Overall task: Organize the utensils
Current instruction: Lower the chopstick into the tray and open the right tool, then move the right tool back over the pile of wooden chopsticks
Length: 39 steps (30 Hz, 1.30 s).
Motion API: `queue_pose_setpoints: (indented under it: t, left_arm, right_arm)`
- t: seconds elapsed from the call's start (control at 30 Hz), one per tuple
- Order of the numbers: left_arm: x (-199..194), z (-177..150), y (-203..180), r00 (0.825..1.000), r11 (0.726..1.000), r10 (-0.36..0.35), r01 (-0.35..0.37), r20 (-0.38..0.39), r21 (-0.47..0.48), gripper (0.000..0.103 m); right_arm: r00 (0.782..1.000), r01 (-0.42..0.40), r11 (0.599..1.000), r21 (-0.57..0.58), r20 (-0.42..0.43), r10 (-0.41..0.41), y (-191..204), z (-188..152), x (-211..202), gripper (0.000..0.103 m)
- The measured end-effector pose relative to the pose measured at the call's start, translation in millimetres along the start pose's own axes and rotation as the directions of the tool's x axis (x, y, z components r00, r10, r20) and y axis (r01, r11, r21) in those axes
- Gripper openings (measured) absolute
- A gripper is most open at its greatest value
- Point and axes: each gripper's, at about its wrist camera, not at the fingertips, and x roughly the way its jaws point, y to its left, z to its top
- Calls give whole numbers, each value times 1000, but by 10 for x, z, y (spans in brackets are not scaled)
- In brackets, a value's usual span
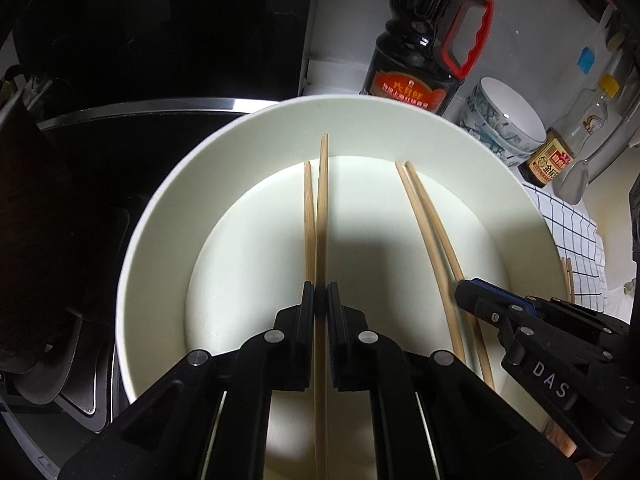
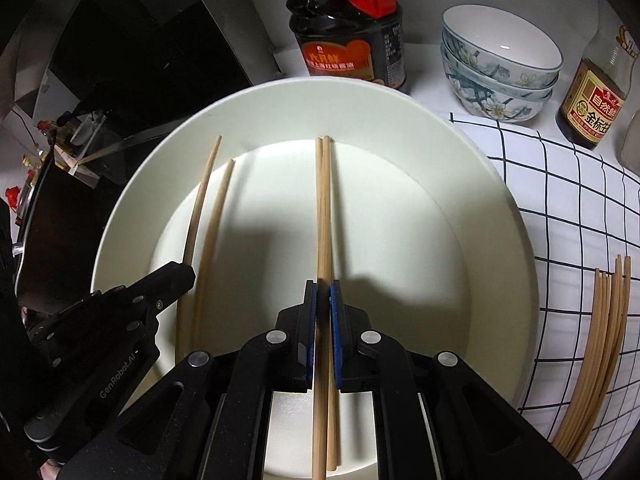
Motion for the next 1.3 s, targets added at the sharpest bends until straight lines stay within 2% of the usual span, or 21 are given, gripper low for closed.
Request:
queue_pose_setpoints:
  t: [0.07, 0.13, 0.2, 0.27, 0.3, 0.33, 0.4, 0.57, 0.87, 0.93, 1.07, 1.3]
  left_arm:
    - [30, 0, -8, 1000, 1000, 4, -4, -10, 3, 7]
    - [42, -6, -11, 1000, 1000, 14, -14, -16, 3, 8]
    - [33, -6, -11, 1000, 1000, 19, -19, -16, 2, 21]
    - [3, -7, -4, 999, 999, 33, -33, -5, -2, 51]
    - [-37, -12, 11, 999, 999, 44, -44, 9, -9, 57]
    - [-67, -15, 26, 999, 999, 48, -48, 19, -15, 61]
    - [-111, -13, 52, 998, 999, 50, -50, 27, -22, 61]
    - [-234, -35, 116, 996, 996, 74, -72, 48, -47, 78]
    - [-519, -157, 126, 993, 994, 87, -83, 77, -65, 82]
    - [-583, -182, 118, 992, 994, 92, -87, 84, -68, 83]
    - [-705, -221, 126, 990, 994, 89, -81, 108, -77, 88]
    - [-866, -273, 30, 989, 997, 55, -47, 138, -63, 88]
  right_arm:
    - [1000, 8, 1000, -4, 2, -8, 2, -20, 3, 7]
    - [1000, 10, 1000, -3, 5, -10, -10, -31, -10, 12]
    - [1000, 19, 1000, -6, 16, -19, -18, -46, -43, 14]
    - [1000, 20, 1000, -6, 23, -20, -40, -56, -84, 15]
    - [999, 21, 1000, -5, 26, -21, -45, -57, -101, 16]
    - [999, 22, 1000, -5, 32, -22, -47, -72, -125, 17]
    - [999, 23, 1000, -6, 39, -23, -64, -87, -164, 20]
    - [998, 25, 1000, -14, 57, -24, -80, -133, -298, 27]
    - [996, 19, 1000, -9, 90, -19, -63, -291, -592, 38]
    - [995, 17, 1000, -11, 98, -16, -54, -321, -673, 43]
    - [992, 33, 999, -26, 124, -30, -48, -402, -847, 44]
    - [987, 61, 998, -3, 152, -60, -169, -613, -1039, 48]
